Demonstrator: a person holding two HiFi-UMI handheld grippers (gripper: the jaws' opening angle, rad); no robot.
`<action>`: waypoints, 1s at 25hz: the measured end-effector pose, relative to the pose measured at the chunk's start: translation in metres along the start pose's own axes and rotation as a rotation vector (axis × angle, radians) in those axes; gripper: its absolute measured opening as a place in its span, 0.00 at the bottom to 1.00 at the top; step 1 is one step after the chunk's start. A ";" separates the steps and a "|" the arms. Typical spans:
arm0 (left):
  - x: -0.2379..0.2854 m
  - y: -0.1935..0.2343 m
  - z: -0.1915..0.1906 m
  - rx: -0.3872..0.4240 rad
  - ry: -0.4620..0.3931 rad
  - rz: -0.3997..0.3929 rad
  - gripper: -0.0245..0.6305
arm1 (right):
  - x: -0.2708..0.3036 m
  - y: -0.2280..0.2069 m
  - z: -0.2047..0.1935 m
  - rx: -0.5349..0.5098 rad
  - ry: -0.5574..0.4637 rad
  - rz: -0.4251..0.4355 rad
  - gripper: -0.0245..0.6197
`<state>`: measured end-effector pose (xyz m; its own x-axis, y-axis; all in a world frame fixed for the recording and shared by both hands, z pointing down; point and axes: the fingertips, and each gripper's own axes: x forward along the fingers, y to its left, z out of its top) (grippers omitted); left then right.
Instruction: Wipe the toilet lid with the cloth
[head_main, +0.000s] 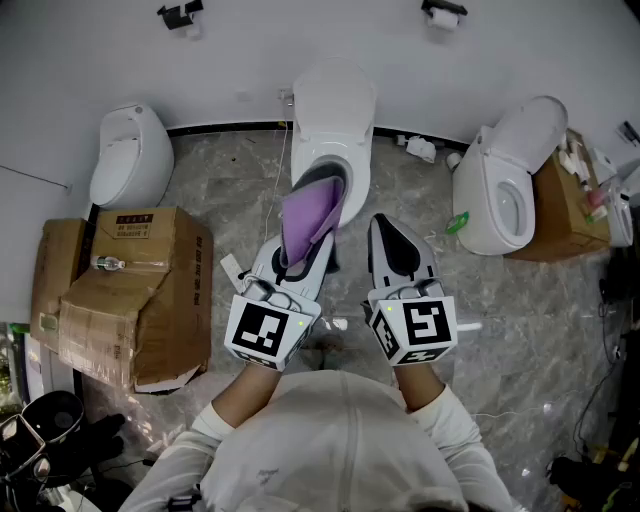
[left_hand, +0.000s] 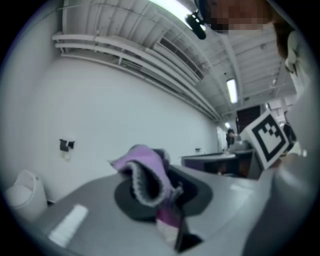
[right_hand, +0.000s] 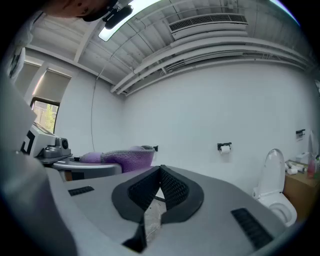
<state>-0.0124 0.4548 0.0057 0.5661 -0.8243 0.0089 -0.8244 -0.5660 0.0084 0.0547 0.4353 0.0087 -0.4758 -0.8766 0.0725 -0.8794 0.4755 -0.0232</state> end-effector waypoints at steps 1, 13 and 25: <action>0.000 0.000 -0.002 0.006 0.007 -0.002 0.11 | 0.001 0.000 0.000 -0.003 0.000 0.002 0.06; -0.001 -0.003 0.001 -0.005 0.000 0.012 0.11 | -0.001 0.005 -0.005 0.002 0.012 0.023 0.06; 0.006 -0.004 -0.004 0.000 0.011 0.036 0.11 | -0.002 -0.015 -0.007 0.049 -0.011 0.030 0.06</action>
<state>-0.0055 0.4524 0.0100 0.5358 -0.8441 0.0205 -0.8443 -0.5357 0.0076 0.0688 0.4301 0.0163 -0.5021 -0.8627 0.0604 -0.8642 0.4977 -0.0741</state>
